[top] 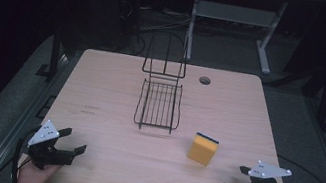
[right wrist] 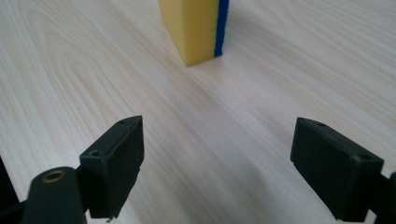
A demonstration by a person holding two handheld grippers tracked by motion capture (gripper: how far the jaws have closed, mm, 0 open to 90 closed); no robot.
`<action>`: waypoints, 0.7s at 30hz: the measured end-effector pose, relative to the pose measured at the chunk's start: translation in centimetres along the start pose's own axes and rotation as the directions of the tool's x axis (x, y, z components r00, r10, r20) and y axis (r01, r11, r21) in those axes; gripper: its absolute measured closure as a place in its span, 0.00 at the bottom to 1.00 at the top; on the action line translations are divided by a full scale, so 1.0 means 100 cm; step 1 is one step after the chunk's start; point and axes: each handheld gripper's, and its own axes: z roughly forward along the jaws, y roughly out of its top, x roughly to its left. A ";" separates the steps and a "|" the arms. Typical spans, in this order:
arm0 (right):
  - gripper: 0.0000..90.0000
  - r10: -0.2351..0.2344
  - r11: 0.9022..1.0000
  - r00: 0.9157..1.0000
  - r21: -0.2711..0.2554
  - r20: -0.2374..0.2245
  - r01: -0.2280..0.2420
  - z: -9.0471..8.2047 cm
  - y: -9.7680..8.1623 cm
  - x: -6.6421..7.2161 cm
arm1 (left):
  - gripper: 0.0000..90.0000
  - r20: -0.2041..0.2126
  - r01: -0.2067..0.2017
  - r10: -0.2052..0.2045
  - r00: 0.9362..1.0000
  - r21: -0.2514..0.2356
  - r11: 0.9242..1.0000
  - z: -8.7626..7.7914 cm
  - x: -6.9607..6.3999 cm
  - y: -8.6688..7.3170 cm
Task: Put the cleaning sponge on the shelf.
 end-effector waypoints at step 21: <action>0.19 -0.068 0.998 0.996 -0.015 -0.063 0.067 0.013 0.040 -0.004 | 0.18 -0.003 0.002 -0.002 1.000 -0.008 1.000 -0.001 0.000 0.000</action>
